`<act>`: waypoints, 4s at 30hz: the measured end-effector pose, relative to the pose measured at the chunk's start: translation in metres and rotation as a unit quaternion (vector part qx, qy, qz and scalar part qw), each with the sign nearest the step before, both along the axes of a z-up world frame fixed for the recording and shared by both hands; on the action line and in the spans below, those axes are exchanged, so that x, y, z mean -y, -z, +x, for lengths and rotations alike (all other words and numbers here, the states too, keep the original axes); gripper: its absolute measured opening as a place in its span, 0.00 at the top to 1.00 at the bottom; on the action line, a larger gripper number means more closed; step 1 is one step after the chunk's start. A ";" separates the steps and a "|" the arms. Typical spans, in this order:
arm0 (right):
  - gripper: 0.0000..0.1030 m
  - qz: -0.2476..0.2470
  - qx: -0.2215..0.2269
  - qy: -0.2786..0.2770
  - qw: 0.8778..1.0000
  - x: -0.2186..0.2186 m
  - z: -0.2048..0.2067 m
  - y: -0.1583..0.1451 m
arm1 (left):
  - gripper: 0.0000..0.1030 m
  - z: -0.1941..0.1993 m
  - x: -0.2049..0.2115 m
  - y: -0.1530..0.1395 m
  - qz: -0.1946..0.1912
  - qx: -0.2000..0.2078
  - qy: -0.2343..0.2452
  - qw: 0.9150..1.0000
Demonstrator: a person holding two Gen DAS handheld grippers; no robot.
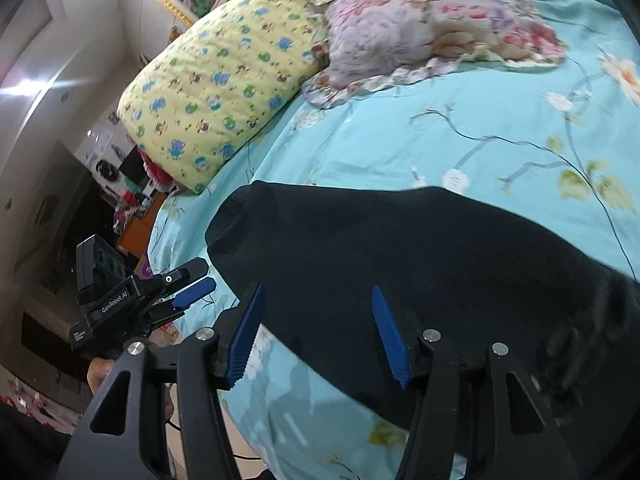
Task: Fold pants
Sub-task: 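Open both grippers and release the folded pants onto the bed, then grasp the folded end of the black pants with both grippers side by side, then lift the folded end with both grippers and fold it over the stack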
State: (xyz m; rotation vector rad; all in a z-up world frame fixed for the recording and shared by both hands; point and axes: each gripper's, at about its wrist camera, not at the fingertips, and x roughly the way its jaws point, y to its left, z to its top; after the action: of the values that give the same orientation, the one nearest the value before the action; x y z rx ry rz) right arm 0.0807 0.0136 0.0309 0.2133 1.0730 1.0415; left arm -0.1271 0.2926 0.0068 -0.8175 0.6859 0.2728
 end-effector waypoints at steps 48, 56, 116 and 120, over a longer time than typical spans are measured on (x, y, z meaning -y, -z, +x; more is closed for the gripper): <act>0.69 -0.060 -0.035 -0.258 0.964 -0.229 0.081 0.049 | 0.58 0.057 -0.039 0.046 -0.012 -0.013 -0.033 0.999; 0.76 -0.027 -0.007 -0.242 0.970 -0.204 0.075 0.015 | 0.74 0.055 -0.035 0.029 -0.035 0.018 -0.017 0.999; 0.77 0.133 -0.016 0.103 0.986 0.224 0.072 0.023 | 0.74 0.160 0.341 -0.045 0.112 0.021 0.363 0.925; 0.77 0.123 -0.021 0.119 0.985 0.231 0.068 0.032 | 0.71 0.162 0.350 -0.036 0.121 0.018 0.373 0.920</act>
State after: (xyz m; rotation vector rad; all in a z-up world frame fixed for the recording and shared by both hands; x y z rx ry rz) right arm 0.1489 -0.2176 -0.0007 0.5516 0.9296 0.9544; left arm 0.0353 -0.0576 0.0428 -0.2806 0.8608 -0.3444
